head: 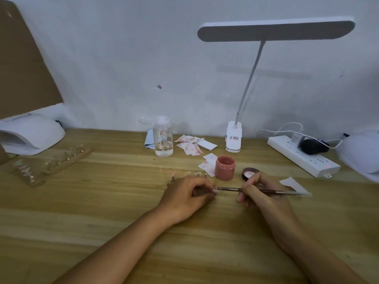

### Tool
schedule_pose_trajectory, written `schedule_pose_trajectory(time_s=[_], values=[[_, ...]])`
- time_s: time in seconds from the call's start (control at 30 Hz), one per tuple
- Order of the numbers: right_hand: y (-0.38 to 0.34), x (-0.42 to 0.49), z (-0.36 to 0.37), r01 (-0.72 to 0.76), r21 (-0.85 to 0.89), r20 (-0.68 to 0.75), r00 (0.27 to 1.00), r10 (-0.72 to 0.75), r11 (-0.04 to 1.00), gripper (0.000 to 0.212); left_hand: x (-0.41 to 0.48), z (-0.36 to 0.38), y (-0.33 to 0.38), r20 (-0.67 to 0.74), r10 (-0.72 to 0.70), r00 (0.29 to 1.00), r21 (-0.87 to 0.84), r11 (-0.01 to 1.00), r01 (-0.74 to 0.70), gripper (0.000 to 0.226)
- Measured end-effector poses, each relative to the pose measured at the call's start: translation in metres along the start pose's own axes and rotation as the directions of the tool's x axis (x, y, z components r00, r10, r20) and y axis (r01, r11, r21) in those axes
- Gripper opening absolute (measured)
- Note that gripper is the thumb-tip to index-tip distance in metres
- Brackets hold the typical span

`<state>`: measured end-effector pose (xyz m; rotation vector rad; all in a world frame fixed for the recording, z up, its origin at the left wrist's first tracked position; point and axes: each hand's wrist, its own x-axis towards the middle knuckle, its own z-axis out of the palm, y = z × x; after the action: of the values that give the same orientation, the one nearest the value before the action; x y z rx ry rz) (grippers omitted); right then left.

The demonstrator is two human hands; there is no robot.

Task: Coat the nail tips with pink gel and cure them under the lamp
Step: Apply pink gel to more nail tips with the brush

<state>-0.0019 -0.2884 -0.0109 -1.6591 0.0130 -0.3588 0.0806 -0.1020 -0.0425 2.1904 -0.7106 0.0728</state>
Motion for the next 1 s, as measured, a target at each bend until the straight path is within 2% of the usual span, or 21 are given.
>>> schedule_pose_trajectory(time_s=[0.27,0.47,0.63,0.8,0.93,1.0], values=[[-0.001,-0.0013,0.0048,-0.016,-0.035,0.046,0.999,0.017,0.999,0.016,0.0002,0.0006,-0.0001,-0.003,0.003,1.0,0.014,1.0,-0.003,0.024],[-0.0005,-0.0002,0.0006,-0.017,-0.025,-0.031,0.999,0.017,1.0,0.015,-0.0002,0.0012,-0.0005,-0.003,0.001,1.0,-0.007,1.0,-0.001,0.02],[-0.0034,-0.0025,0.0043,-0.023,-0.055,0.033,0.999,0.024,0.998,0.014,0.0009,0.001,-0.0008,-0.006,0.006,1.0,-0.014,1.0,-0.006,0.023],[-0.0002,0.0006,0.0004,-0.038,-0.044,-0.069,0.997,0.035,0.998,0.013,0.0009,0.0011,-0.0023,-0.006,0.002,1.0,-0.007,1.0,-0.002,0.018],[-0.0043,-0.0032,0.0044,-0.032,-0.048,0.034,0.999,0.034,0.998,0.014,0.0005,0.0011,-0.0015,-0.005,0.006,1.0,-0.002,1.0,-0.006,0.02],[-0.0027,-0.0027,0.0052,-0.036,-0.066,0.024,0.999,0.038,0.997,0.012,0.0007,0.001,-0.0014,0.002,0.002,1.0,-0.002,1.0,-0.002,0.019]])
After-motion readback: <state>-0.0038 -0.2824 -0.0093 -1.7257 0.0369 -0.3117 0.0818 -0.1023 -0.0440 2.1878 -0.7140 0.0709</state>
